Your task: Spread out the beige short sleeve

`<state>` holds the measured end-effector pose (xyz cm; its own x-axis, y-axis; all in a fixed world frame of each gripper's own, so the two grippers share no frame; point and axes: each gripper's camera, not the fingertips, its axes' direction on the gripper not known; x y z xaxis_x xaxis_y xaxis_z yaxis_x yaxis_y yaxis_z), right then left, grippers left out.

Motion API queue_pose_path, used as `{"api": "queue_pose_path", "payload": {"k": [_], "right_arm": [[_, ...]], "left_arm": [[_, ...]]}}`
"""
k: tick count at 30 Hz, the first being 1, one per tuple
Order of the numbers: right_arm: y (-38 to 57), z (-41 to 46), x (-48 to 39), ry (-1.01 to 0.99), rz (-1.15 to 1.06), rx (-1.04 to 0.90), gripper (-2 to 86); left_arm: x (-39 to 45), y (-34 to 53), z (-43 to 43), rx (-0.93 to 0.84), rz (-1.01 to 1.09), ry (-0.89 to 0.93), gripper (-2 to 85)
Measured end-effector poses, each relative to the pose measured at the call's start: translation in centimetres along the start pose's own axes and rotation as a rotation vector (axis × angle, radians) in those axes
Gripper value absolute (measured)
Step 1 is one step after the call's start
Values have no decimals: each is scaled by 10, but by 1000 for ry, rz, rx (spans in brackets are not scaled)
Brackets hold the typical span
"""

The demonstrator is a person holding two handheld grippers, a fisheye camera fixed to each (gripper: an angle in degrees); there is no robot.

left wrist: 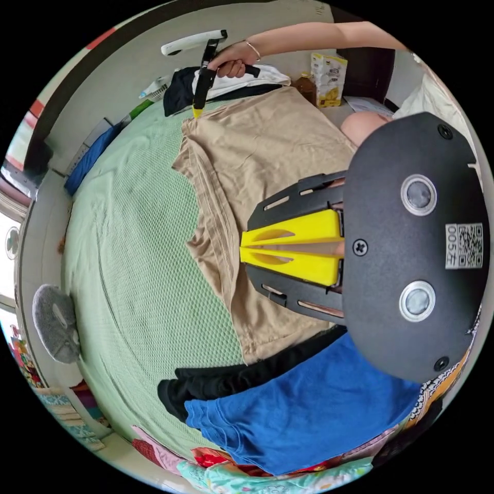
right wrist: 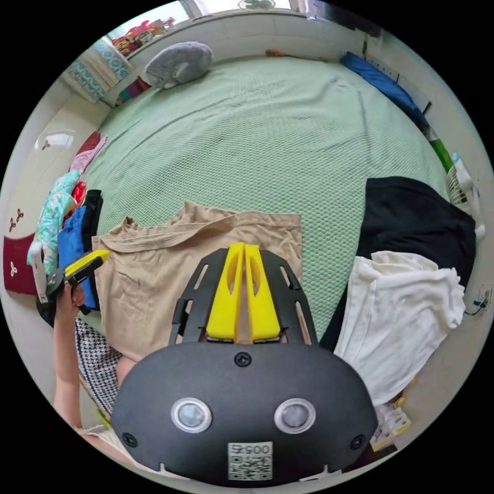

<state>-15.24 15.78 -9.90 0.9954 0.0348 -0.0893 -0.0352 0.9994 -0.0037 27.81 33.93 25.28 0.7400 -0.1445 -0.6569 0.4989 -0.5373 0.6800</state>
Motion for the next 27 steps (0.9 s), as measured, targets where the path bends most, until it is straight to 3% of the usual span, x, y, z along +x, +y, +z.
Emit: {"api": "queue_pose_path", "payload": {"k": [4,10,16,23,27], "right_arm": [[13,-7,-32,-51,-184,20,-12],[1,28,-102,-64,-360,-109,-13],[-42,58,-124,34,-315,-234,-13],[-52,16,-88,-156,-98,-46,-13],[-19,4,-78,-115,-133,-22,-13]], "left_arm": [[31,-8,20,-12,64,36,-6],[51,-25,60,-47,59,-43,-7],[52,-47,85,-53,13,-92,-7],[54,-46,79,47,-70,-74,-6],[81,-22,78,44,-22,-66,-4]]}}
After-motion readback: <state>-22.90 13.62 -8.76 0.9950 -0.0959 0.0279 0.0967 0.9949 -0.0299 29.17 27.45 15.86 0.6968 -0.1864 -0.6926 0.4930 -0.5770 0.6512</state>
